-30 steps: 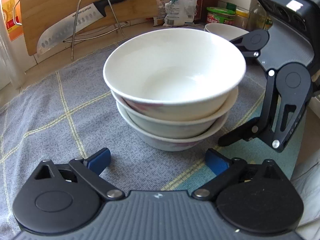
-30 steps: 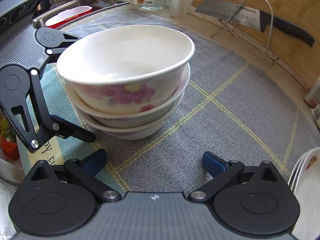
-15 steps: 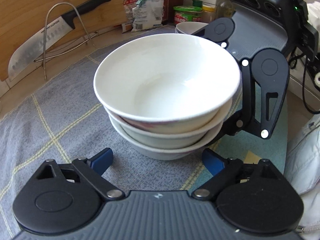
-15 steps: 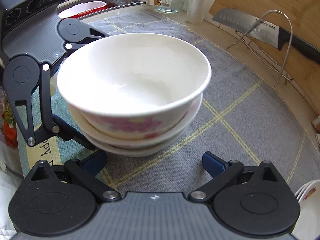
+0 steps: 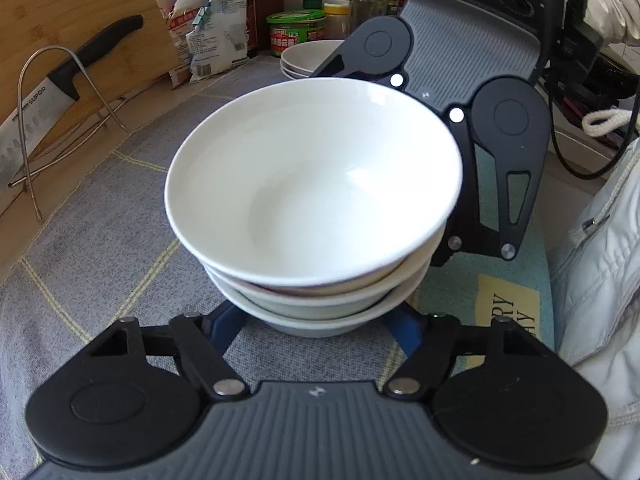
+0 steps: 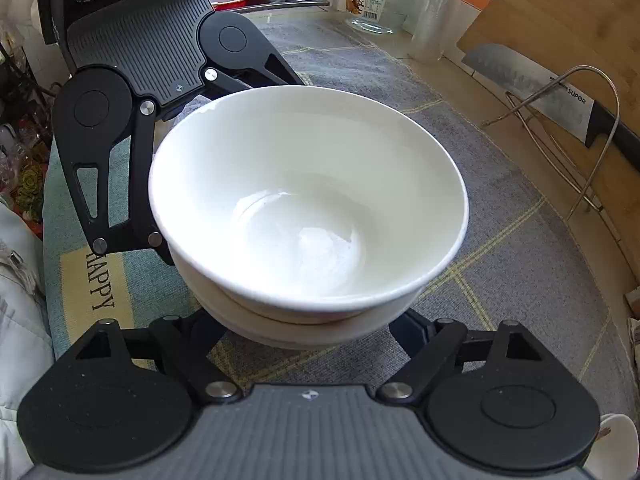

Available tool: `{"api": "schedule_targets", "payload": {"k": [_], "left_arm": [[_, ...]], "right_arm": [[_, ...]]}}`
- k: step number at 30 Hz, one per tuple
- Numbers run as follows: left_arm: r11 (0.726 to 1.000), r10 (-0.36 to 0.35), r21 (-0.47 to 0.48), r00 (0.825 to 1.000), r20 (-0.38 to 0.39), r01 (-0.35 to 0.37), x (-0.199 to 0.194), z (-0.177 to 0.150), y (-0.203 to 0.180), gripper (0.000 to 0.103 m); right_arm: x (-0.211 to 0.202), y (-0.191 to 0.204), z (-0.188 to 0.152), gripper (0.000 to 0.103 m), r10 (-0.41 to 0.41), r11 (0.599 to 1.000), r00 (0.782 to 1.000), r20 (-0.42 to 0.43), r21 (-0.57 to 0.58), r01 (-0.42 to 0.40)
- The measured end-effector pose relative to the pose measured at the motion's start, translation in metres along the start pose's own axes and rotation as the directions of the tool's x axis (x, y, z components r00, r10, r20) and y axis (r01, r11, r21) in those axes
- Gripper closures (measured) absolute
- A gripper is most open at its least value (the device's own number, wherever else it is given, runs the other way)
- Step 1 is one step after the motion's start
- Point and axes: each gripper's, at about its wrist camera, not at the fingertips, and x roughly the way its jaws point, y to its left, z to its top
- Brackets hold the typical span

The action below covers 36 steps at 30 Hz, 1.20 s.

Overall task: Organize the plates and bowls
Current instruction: 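Lift and carry the bowl-and-plate stack with both grippers over the fruit-print plates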

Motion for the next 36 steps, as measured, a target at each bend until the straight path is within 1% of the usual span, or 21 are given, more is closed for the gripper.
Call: {"api": "schedule_targets", "payload": {"k": [3, 6, 12, 15, 19, 22, 27, 36], "left_arm": [[1.0, -0.012, 0.001, 1.0, -0.007, 0.012, 0.002, -0.001, 0.002, 0.028], [1.0, -0.008, 0.004, 1.0, -0.02, 0.008, 0.003, 0.001, 0.0, 0.028], [1.0, 0.007, -0.003, 1.0, -0.031, -0.008, 0.004, 0.004, -0.001, 0.028], [1.0, 0.023, 0.009, 0.999, -0.033, -0.023, 0.002, 0.006, -0.004, 0.028], [1.0, 0.025, 0.011, 0.999, -0.041, -0.024, 0.003, 0.008, -0.003, 0.028], [0.999, 0.031, 0.019, 0.999, -0.039, -0.03, 0.003, 0.012, -0.003, 0.028], [0.999, 0.035, 0.035, 0.999, -0.034, -0.034, 0.007, 0.026, -0.002, 0.028], [0.996, 0.028, 0.085, 1.0, -0.012, -0.027, 0.026, 0.076, -0.019, 0.028]], "right_arm": [[0.001, -0.001, 0.003, 0.019, 0.008, 1.0, 1.0, 0.001, -0.021, -0.008], [0.0, 0.0, 0.003, 0.022, 0.026, 0.999, 1.0, 0.0, -0.02, -0.026], [0.0, -0.001, 0.004, 0.022, 0.036, 0.999, 0.999, -0.001, -0.015, -0.036], [-0.001, -0.002, 0.005, 0.022, 0.037, 0.999, 0.999, 0.001, -0.011, -0.037], [-0.006, 0.0, 0.006, 0.022, 0.02, 0.999, 1.0, -0.001, -0.028, -0.02], [-0.011, -0.004, 0.004, 0.022, 0.021, 1.0, 1.0, 0.001, -0.023, -0.021], [-0.026, -0.008, -0.001, 0.022, -0.006, 0.999, 1.0, 0.003, -0.033, 0.006], [-0.061, -0.033, -0.03, 0.022, -0.057, 0.998, 0.998, 0.015, -0.004, 0.057]]}}
